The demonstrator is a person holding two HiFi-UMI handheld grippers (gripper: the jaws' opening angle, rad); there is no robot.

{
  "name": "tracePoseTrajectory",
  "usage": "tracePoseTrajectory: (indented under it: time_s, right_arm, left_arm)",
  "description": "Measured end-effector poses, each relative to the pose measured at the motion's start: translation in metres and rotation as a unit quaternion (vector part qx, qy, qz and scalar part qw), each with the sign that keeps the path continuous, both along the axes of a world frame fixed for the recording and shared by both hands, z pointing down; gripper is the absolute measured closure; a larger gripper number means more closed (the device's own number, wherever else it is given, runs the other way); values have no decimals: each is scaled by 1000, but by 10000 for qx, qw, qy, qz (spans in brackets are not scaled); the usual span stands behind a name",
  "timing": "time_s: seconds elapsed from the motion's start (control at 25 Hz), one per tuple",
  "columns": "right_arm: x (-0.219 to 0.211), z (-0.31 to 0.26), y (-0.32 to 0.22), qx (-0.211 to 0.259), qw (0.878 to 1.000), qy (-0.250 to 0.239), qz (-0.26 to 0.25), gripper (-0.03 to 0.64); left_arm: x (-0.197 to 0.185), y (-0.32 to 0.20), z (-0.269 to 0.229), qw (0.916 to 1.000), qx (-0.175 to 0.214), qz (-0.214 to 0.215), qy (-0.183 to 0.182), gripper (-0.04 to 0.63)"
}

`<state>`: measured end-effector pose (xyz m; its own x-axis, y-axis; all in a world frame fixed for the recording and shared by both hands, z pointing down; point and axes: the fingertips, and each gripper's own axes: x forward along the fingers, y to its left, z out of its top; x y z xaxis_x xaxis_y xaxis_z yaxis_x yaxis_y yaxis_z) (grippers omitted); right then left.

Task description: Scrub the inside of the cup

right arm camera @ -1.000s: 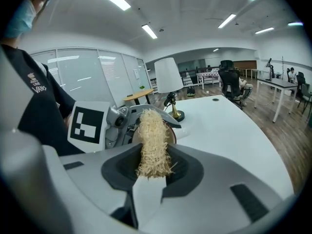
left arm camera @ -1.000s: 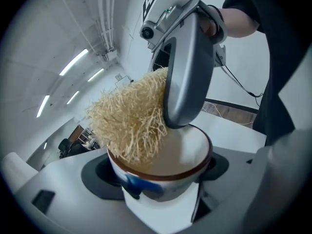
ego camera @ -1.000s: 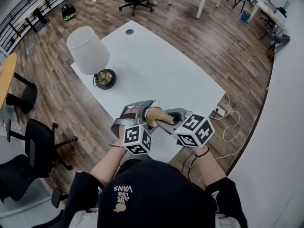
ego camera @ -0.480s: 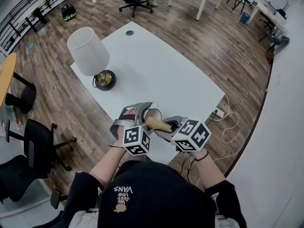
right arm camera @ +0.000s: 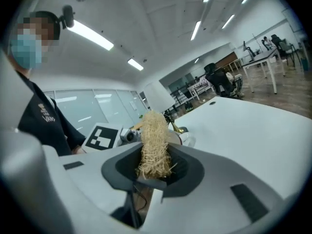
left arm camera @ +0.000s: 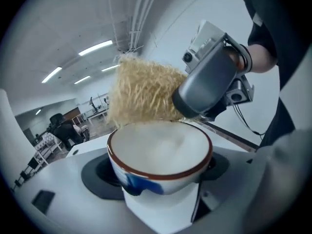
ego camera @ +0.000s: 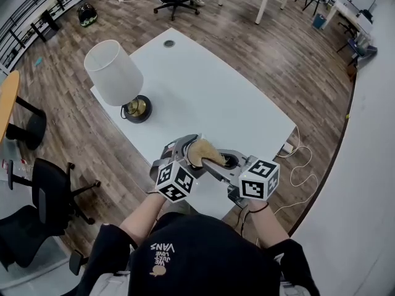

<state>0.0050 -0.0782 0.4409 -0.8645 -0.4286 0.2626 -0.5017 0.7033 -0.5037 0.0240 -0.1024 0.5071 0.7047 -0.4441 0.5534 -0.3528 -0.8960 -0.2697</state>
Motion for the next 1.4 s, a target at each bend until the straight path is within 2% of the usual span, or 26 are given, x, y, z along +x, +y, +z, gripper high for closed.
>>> tracePoseTrajectory:
  time_s: [0.12, 0.2, 0.32, 0.44, 0.68, 1.04, 1.4]
  right_arm:
    - [13, -17, -20, 327, 9964, -438, 649, 517]
    - [26, -23, -32, 516, 9908, -593, 1105, 517]
    - [43, -16, -46, 525, 9833, -788, 1558, 517]
    - [53, -3, -54, 386, 9798, -832, 1780, 517]
    - [69, 20, -67, 221, 9753, -702, 2082, 517]
    - [82, 45, -91, 16, 9707, -647, 2316, 517]
    - [87, 54, -101, -78, 9699, -652, 2344, 517]
  left_arm:
    - [1, -16, -6, 9988, -96, -64, 469, 173]
    - [3, -30, -11, 9950, -230, -141, 956, 173]
    - [3, -62, -15, 9833, -471, -444, 1703, 173]
    - [1, -94, -8, 9738, -589, -669, 2094, 173]
    - [4, -136, 26, 9674, -831, -842, 2240, 173]
    - [9, -174, 56, 9624, -969, -985, 2340, 173]
    - [18, -183, 75, 9660, -968, -939, 2207, 172]
